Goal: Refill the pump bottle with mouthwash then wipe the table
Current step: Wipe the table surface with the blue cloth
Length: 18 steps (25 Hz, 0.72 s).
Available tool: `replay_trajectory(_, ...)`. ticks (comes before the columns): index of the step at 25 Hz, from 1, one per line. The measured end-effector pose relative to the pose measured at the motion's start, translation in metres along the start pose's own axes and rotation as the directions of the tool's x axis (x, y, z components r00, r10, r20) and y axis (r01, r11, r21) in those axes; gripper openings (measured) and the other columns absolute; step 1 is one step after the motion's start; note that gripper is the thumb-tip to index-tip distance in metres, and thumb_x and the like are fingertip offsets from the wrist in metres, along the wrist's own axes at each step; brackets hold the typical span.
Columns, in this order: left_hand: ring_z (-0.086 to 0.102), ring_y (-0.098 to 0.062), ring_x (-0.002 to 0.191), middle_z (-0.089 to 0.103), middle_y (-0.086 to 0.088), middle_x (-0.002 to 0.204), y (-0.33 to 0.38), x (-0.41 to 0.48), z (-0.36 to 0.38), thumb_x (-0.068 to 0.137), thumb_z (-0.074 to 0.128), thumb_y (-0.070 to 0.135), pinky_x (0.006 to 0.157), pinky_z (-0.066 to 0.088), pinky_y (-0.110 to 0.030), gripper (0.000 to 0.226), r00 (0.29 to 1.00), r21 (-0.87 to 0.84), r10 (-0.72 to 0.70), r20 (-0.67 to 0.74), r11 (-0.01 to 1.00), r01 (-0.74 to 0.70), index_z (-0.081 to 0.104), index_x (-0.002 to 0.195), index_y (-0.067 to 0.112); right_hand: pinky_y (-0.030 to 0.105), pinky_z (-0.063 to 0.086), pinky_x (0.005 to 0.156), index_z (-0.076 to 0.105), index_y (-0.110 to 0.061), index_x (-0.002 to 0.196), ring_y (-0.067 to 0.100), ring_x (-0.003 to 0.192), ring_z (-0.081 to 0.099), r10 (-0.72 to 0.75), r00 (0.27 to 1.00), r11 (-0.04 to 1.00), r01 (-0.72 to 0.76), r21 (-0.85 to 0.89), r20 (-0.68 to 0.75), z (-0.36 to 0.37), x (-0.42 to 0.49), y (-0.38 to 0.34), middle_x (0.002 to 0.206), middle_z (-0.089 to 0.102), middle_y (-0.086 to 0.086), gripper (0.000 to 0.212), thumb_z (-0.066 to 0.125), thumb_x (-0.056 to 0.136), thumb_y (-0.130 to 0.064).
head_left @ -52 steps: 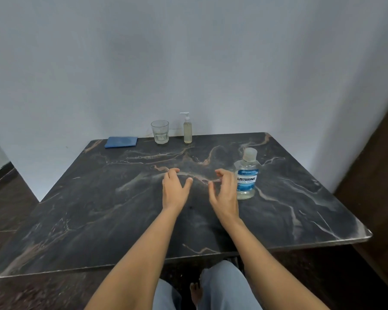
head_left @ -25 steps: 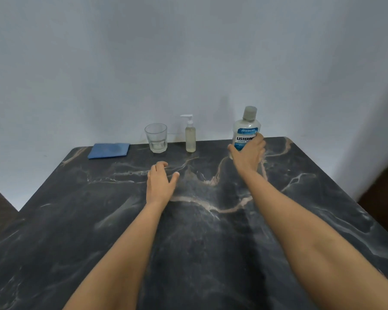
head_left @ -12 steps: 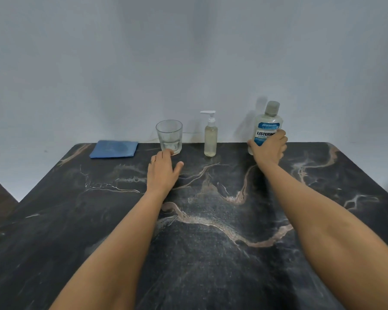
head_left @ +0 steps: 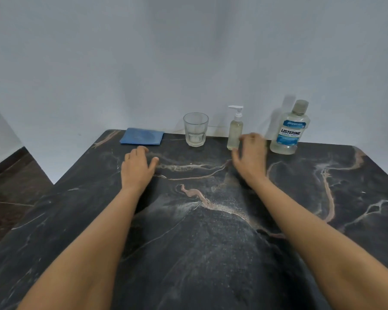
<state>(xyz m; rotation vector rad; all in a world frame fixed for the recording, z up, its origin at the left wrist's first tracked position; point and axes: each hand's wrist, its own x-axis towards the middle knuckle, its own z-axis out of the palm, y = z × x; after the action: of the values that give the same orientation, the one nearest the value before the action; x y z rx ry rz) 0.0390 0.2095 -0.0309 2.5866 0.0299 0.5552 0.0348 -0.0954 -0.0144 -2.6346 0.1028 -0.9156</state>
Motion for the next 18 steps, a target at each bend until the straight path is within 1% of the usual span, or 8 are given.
replay_trajectory(1,0.051,-0.032,0.113,0.058,-0.014,0.119,-0.013,0.000,-0.006,0.094,0.055,0.039,0.090,0.043,-0.043,0.043,1.000,0.008,0.000,-0.001,1.000,0.000,0.051,0.124,0.009,0.040,0.037,0.098,0.056,-0.009,0.119,0.031,0.115,0.046,-0.168,0.972,0.985,0.157,0.078,0.167,0.007,0.003,-0.023,0.123,0.051,0.015,0.034,0.055,0.088,-0.025)
replay_trajectory(3,0.050,-0.030,0.113,0.058,-0.013,0.118,-0.038,-0.006,-0.016,0.094,0.055,0.039,0.092,0.042,-0.042,0.042,1.000,-0.020,-0.019,0.009,1.000,0.019,0.052,0.122,0.008,0.040,0.034,0.105,0.054,-0.012,0.128,0.030,0.124,0.042,-0.404,0.805,0.915,0.349,0.204,0.435,0.028,0.011,-0.071,0.135,0.046,0.013,0.036,0.049,0.093,-0.024)
replay_trajectory(5,0.049,-0.028,0.113,0.058,-0.012,0.117,-0.050,-0.012,-0.020,0.094,0.055,0.039,0.092,0.043,-0.041,0.041,0.994,-0.130,-0.106,-0.025,0.986,0.102,0.053,0.120,0.008,0.042,0.029,0.111,0.050,-0.015,0.135,0.029,0.133,0.034,-0.490,0.670,0.866,0.448,0.222,0.558,0.053,0.017,-0.116,0.147,0.037,0.011,0.040,0.043,0.097,-0.025)
replay_trajectory(6,0.049,-0.028,0.112,0.058,-0.012,0.116,-0.049,-0.013,-0.019,0.093,0.055,0.039,0.092,0.043,-0.041,0.040,0.992,-0.149,-0.113,-0.047,0.983,0.105,0.053,0.119,0.008,0.044,0.027,0.112,0.048,-0.017,0.137,0.029,0.137,0.030,-0.491,0.637,0.859,0.469,0.206,0.595,0.065,0.018,-0.134,0.152,0.032,0.009,0.040,0.040,0.099,-0.026)
replay_trajectory(9,0.051,-0.028,0.107,0.058,-0.012,0.112,-0.042,-0.010,-0.015,0.093,0.056,0.038,0.090,0.044,-0.041,0.038,1.000,-0.082,-0.011,-0.024,0.997,0.009,0.054,0.115,0.007,0.047,0.024,0.113,0.044,-0.022,0.140,0.028,0.142,0.022,-0.425,0.598,0.869,0.479,0.122,0.679,0.095,0.026,-0.170,0.159,0.017,0.004,0.042,0.034,0.100,-0.030)
replay_trajectory(13,0.050,-0.024,0.106,0.058,-0.008,0.111,-0.047,-0.006,-0.013,0.094,0.052,0.043,0.090,0.044,-0.039,0.039,0.999,-0.107,-0.030,-0.033,0.994,0.026,0.053,0.114,0.009,0.048,0.022,0.113,0.033,-0.020,0.147,0.025,0.145,0.018,-0.365,0.597,0.845,0.534,-0.015,0.714,0.118,0.037,-0.187,0.162,0.005,0.001,0.047,0.031,0.101,-0.029)
replay_trajectory(15,0.050,-0.023,0.105,0.058,-0.006,0.110,-0.048,-0.007,-0.012,0.095,0.050,0.044,0.090,0.044,-0.039,0.039,0.999,-0.103,-0.017,-0.031,0.995,0.014,0.053,0.113,0.011,0.048,0.021,0.113,0.029,-0.018,0.148,0.024,0.145,0.018,-0.341,0.595,0.842,0.537,-0.045,0.728,0.121,0.040,-0.189,0.161,0.006,0.000,0.049,0.032,0.100,-0.026)
replay_trajectory(18,0.050,-0.021,0.107,0.058,-0.004,0.111,-0.048,-0.006,-0.011,0.095,0.050,0.044,0.091,0.044,-0.039,0.037,0.999,-0.129,-0.027,-0.021,0.991,0.024,0.053,0.113,0.011,0.045,0.026,0.112,0.038,-0.012,0.143,0.025,0.139,0.031,-0.344,0.616,0.844,0.533,-0.053,0.709,0.120,0.037,-0.195,0.155,0.028,0.004,0.048,0.038,0.095,-0.020)
